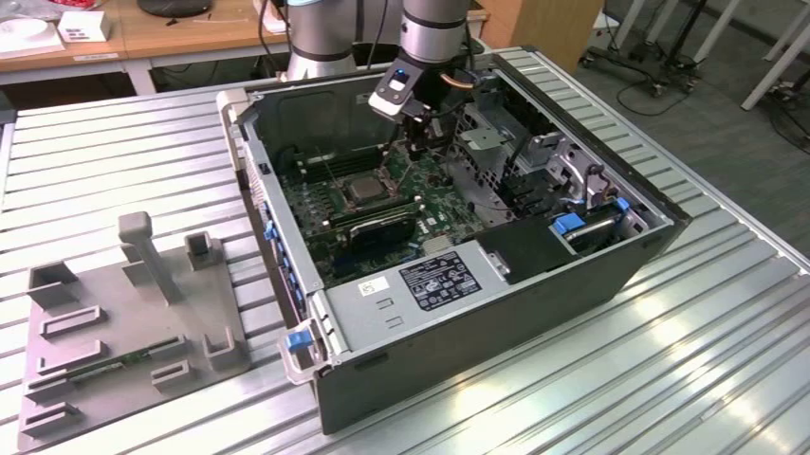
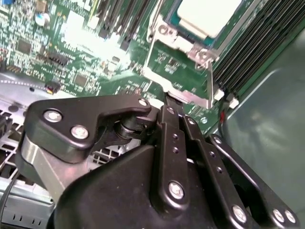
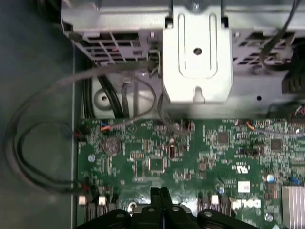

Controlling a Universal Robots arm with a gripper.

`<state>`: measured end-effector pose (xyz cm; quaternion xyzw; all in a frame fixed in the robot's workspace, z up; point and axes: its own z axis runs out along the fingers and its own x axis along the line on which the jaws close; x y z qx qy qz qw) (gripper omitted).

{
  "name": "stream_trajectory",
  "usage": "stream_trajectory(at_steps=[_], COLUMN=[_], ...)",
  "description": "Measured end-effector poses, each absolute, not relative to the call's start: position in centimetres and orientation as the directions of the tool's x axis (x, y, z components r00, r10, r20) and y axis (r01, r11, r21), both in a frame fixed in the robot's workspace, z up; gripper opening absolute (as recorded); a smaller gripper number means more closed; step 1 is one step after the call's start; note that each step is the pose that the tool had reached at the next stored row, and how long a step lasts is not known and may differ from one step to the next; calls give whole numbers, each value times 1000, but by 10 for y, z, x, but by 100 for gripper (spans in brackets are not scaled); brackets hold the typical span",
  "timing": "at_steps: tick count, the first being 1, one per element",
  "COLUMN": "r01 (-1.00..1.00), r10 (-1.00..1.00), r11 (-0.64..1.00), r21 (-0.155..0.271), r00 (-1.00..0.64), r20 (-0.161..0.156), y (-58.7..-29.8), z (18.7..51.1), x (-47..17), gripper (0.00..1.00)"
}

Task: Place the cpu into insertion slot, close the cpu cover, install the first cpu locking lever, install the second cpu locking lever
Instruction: 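Close the cpu cover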

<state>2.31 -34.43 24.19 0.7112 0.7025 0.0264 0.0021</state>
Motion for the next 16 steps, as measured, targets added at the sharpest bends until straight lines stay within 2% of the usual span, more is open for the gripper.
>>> stream_trajectory(at_steps=[16], r01=[997], r10=[999], r11=[-13], r21=[77], r00=[10], r20=[35], y=[-344], z=[241], x=[-13], gripper=[11])
